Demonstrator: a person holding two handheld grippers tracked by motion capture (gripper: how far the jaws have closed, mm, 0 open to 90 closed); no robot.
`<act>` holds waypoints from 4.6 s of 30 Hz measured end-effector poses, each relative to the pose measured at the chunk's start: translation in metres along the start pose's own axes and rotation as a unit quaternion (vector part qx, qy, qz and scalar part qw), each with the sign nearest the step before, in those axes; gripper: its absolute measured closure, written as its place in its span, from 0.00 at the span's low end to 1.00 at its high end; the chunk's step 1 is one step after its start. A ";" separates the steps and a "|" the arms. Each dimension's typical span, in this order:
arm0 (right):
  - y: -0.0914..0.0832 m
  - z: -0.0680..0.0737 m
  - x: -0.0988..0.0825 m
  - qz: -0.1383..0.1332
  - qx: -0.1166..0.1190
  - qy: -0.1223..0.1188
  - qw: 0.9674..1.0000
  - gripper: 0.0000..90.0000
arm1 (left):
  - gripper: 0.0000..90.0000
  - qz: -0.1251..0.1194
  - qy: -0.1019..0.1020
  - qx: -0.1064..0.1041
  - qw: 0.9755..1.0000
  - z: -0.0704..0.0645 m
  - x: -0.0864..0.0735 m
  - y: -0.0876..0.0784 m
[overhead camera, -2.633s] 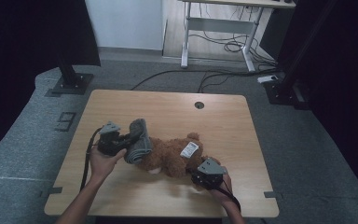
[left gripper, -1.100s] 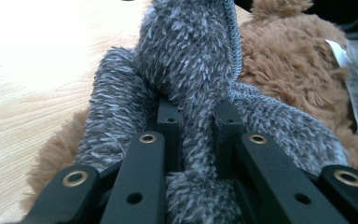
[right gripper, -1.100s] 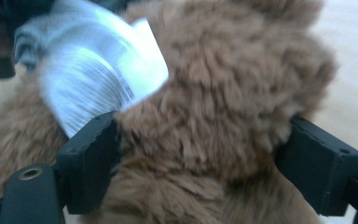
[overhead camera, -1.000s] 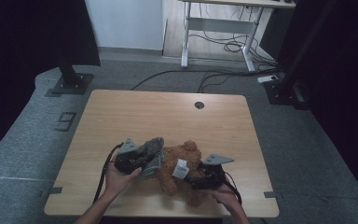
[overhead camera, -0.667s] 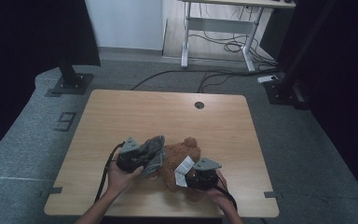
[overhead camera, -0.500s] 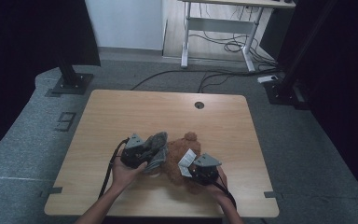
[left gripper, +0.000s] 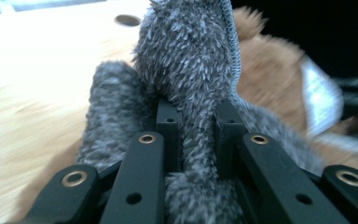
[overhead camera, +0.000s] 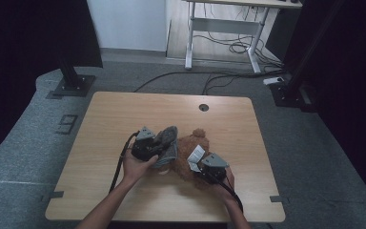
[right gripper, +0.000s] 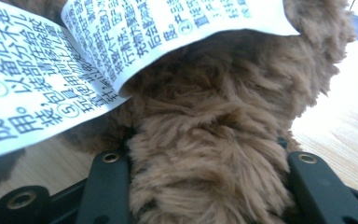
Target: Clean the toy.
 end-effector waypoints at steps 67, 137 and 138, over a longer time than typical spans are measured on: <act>-0.014 0.010 -0.012 -0.009 0.021 -0.045 0.999 0.59 | 0.84 0.035 -0.005 0.034 0.999 0.025 0.004 -0.003; -0.017 0.024 0.034 -0.086 0.060 -0.025 0.994 0.60 | 0.84 -0.011 0.014 -0.063 0.998 -0.057 0.037 -0.006; -0.018 0.024 0.034 -0.088 0.059 -0.024 0.994 0.60 | 0.84 -0.014 0.011 -0.062 0.998 -0.053 0.035 -0.008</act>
Point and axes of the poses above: each handheld gripper's, and its own axes: y roughly forward along the jaws, x roughly out of its top, z roughly to its left, the point moved 6 cm from there along y, roughly forward along the jaws, and after that the axes turned 14 degrees about x, right-handed, at the moved point
